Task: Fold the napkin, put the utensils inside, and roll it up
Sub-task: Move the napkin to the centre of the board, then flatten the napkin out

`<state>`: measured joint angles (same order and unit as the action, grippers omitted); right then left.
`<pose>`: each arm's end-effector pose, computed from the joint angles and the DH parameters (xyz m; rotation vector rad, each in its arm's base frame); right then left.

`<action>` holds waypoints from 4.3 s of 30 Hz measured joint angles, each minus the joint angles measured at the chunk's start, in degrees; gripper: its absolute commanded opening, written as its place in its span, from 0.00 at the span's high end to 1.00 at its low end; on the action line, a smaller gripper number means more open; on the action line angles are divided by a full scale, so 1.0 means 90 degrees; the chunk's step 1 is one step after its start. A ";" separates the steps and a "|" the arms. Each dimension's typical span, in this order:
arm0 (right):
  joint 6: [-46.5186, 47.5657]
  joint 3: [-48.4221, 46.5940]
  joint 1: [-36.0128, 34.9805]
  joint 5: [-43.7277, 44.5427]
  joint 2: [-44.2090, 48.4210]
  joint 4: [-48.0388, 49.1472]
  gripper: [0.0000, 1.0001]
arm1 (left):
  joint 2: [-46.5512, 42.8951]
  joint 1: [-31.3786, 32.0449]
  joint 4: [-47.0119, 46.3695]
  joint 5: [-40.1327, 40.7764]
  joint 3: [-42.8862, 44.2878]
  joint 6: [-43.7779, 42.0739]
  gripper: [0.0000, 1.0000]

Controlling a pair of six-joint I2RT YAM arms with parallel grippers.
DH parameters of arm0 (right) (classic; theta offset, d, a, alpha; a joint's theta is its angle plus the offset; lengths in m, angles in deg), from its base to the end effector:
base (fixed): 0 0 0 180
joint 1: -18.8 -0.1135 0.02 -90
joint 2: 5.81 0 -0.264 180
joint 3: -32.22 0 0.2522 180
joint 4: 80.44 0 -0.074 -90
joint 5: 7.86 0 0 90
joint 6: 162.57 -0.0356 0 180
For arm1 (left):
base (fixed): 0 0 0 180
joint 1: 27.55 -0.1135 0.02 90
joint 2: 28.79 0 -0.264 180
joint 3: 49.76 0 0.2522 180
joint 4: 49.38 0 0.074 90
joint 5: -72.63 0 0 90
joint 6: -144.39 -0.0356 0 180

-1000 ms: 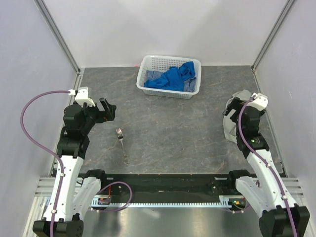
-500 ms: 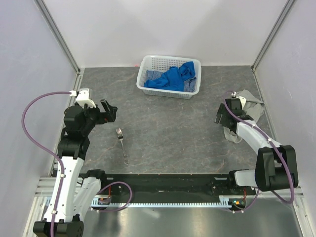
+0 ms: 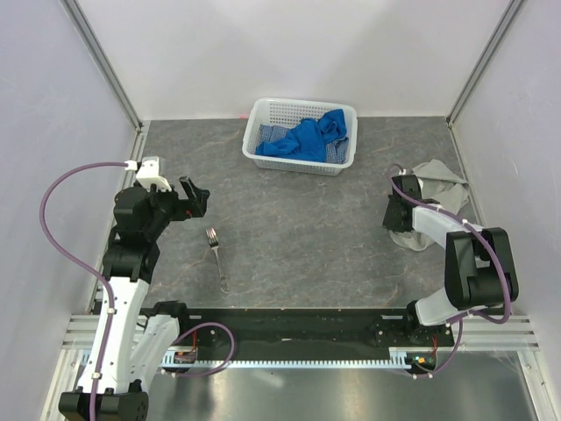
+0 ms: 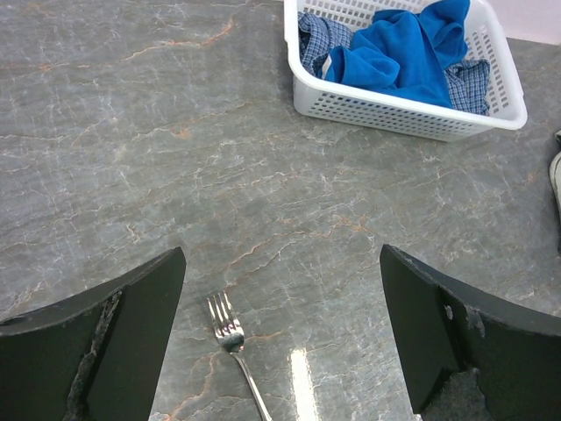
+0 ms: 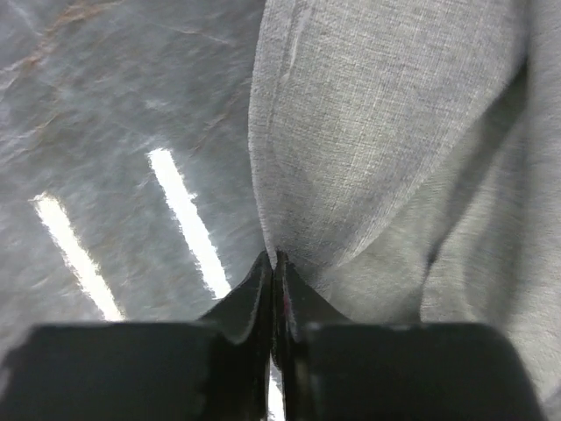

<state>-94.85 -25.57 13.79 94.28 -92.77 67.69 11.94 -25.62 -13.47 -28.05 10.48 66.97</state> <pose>0.2785 0.0169 0.1590 0.4610 2.5601 -0.1103 0.1619 -0.0121 0.3392 -0.0432 1.8659 -0.3485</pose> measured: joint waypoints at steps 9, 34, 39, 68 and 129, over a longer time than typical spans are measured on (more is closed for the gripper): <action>-0.0073 0.0000 -0.1158 -0.1387 0.0027 0.0359 1.00 | 0.0066 0.0002 -0.0015 -0.0279 -0.0017 0.0002 0.09; -0.0719 -0.1683 -0.4269 -0.1353 -0.0078 0.0330 0.33 | 0.0707 0.2030 -0.1263 -0.0340 -0.1528 0.1666 0.18; -0.0716 -0.0855 -0.2990 -0.0950 0.1188 -0.0036 0.30 | 0.2771 0.3395 -0.2033 0.0155 -0.0967 0.1591 0.16; -0.0889 0.0362 -0.2249 -0.0811 0.2936 -0.1231 0.28 | 0.8211 0.4039 -0.2953 -0.0352 0.2489 -0.0971 0.64; 0.0165 -0.0396 -0.1333 0.0005 0.2266 -0.1999 0.25 | 0.1280 0.1542 0.1078 0.1413 0.0648 0.0483 0.98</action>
<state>-93.37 -29.14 1.79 94.32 -72.38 49.71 23.46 -11.74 -3.77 -15.33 16.31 71.32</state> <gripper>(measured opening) 0.743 0.033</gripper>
